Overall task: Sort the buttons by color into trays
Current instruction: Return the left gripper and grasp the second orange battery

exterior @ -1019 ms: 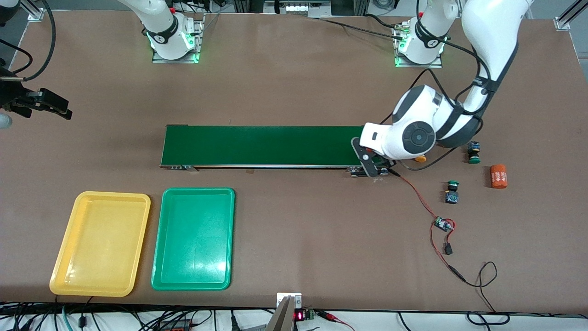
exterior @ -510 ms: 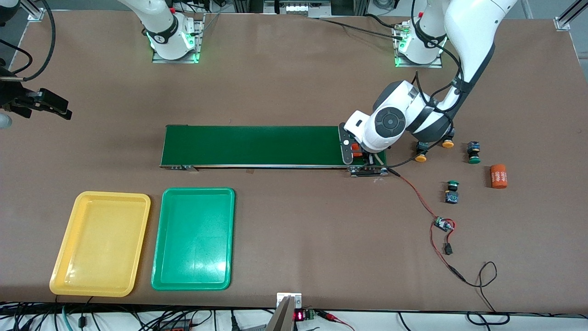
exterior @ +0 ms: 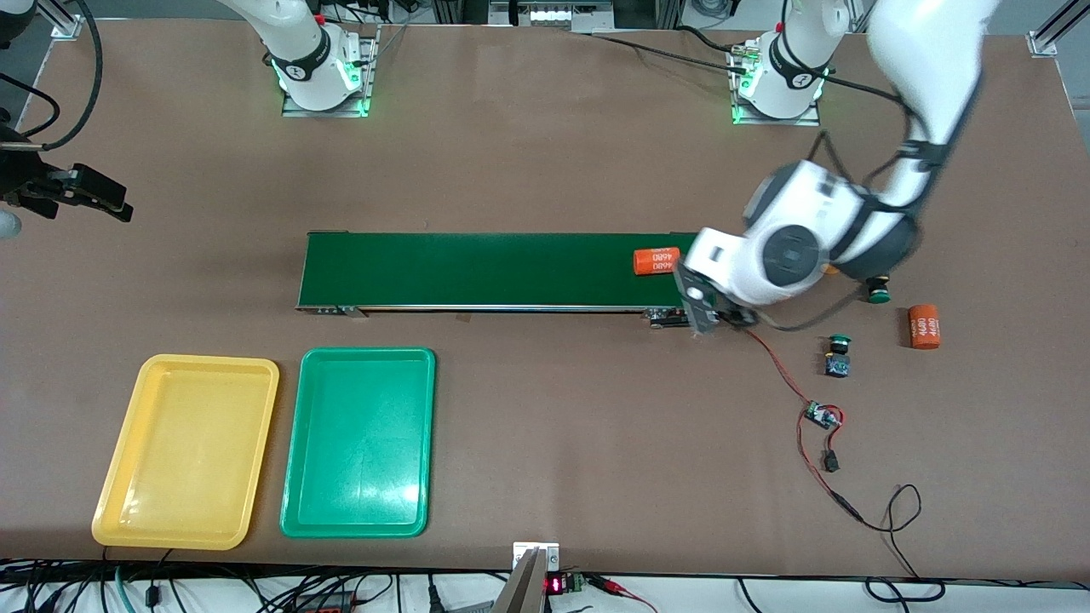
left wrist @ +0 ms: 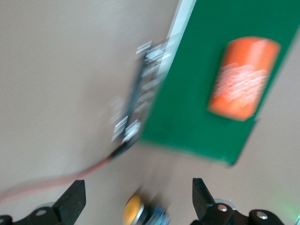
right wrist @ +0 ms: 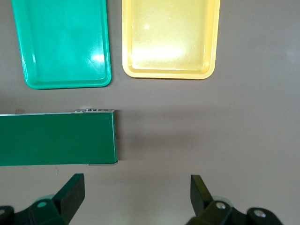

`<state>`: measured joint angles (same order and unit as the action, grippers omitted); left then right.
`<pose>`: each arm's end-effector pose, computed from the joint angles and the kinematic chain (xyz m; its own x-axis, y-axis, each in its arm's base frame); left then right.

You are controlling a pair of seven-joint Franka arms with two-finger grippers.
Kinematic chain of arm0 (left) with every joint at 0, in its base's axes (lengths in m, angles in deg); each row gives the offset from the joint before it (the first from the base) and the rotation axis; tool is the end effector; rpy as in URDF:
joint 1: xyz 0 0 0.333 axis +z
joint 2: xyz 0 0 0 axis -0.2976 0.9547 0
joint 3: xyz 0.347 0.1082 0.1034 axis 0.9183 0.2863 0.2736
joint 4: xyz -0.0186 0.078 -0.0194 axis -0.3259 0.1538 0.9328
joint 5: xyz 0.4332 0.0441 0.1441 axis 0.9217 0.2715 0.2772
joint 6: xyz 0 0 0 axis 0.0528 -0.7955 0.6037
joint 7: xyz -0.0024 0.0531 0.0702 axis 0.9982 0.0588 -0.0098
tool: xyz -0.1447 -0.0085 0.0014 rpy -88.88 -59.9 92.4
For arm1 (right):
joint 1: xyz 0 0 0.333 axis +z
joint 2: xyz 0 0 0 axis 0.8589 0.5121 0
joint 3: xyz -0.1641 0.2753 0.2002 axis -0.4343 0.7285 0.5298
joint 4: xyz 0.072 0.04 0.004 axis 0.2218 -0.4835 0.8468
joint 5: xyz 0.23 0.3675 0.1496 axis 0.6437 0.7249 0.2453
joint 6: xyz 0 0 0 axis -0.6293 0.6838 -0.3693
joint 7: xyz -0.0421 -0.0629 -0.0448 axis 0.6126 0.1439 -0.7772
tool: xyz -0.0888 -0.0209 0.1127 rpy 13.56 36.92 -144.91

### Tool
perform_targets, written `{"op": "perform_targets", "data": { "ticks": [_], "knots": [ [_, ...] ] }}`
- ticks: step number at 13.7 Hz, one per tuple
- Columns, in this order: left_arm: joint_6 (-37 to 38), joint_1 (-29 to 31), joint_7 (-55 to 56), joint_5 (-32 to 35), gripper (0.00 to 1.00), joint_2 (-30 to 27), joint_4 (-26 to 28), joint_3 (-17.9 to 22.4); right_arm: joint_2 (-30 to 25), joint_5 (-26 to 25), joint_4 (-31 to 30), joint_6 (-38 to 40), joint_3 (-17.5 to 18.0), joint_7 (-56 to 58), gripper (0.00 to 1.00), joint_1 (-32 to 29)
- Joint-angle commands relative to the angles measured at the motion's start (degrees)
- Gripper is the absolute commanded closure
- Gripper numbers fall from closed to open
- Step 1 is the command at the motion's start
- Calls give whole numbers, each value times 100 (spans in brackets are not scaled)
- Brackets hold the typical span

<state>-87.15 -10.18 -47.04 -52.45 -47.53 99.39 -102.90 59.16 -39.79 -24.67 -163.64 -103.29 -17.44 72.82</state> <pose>0.6783 -0.1924 0.3070 0.4165 -0.8937 -0.1669 -0.8815 -0.4419 0.1663 0.6271 -0.0338 0.6159 0.9989 -0.0302 -0.0347 -0.0293 -0.9992 0.0280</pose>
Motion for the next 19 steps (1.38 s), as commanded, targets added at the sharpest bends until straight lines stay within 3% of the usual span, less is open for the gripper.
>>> {"op": "perform_targets", "data": {
  "ticks": [1,4,7,10,13,17,18,19],
  "knots": [
    [553,-28,1068,201,0,82,-610,589,-9,-26,6,-18,13,-3,0,-9],
    [783,-20,2222,297,0,240,-779,1003,0,-9,6,-26,13,-3,0,-18],
    [774,68,2234,254,0,555,-1120,1899,0,0,6,-27,13,50,0,-18],
    [670,795,2304,236,0,785,-1148,1963,0,0,67,-18,13,15,0,-18],
    [-400,1402,2322,236,0,1101,-877,1963,70,0,68,-18,13,6,0,-9],
    [-1999,1887,2243,254,0,1181,81,1963,123,9,76,-27,13,-3,0,-18],
    [-2299,1992,2234,262,7,1181,291,1963,123,9,76,-27,13,-3,0,-18],
    [-2284,1993,2321,254,29,1137,380,1954,123,9,76,-27,13,-3,0,-18]
  ]
}}
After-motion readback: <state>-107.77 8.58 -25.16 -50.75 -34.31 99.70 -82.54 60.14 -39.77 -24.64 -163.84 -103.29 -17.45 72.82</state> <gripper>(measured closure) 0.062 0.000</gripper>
